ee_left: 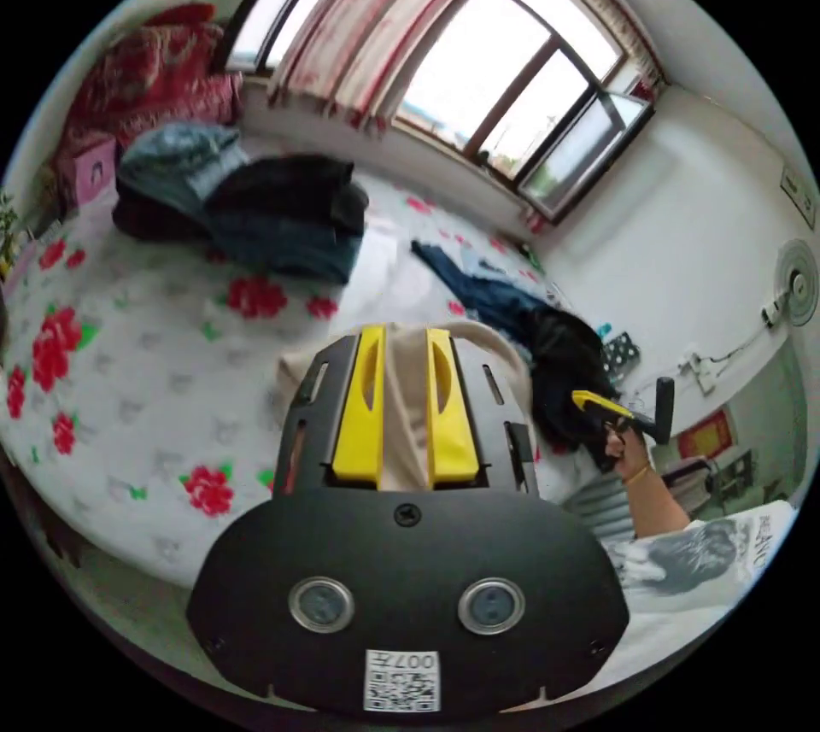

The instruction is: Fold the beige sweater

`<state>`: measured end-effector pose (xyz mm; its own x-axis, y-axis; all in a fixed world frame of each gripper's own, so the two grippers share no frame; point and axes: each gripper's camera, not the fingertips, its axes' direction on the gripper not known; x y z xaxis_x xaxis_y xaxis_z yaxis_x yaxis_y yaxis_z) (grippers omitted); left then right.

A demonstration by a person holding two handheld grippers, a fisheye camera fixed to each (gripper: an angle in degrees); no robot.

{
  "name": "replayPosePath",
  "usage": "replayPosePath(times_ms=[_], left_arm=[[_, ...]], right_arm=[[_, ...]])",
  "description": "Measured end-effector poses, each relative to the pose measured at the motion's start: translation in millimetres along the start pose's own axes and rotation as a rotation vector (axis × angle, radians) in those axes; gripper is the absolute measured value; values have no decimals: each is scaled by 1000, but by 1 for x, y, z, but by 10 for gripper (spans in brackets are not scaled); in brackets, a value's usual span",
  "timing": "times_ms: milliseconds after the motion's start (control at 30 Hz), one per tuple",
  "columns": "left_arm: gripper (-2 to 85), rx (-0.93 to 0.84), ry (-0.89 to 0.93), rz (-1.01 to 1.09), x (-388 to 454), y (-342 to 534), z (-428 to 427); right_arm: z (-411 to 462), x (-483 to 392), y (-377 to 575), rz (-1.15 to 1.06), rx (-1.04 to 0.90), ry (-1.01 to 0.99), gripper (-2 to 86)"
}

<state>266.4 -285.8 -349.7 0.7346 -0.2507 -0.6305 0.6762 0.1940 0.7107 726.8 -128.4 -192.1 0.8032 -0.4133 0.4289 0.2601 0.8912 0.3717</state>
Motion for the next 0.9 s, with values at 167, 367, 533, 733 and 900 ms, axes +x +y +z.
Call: replayPosePath(times_ms=[167,367,533,733,900], left_arm=[[100,-331,-11,75,-9,37,118],[132,-593,-182,343,-5,57,226],[61,-582,-27,191,-51,25,207],[47,-299,223,46,-111,-2,102],[41,-109,375,120,-110,-39,43]], right_arm=[[50,18,52,81,-98,-36,115],[123,-26,49,-118,-252,46,128],[161,-30,38,-137,-388,181,90],[78,-18,21,-189,-345,-261,68],[21,-54,3,-346,-47,-232,125]])
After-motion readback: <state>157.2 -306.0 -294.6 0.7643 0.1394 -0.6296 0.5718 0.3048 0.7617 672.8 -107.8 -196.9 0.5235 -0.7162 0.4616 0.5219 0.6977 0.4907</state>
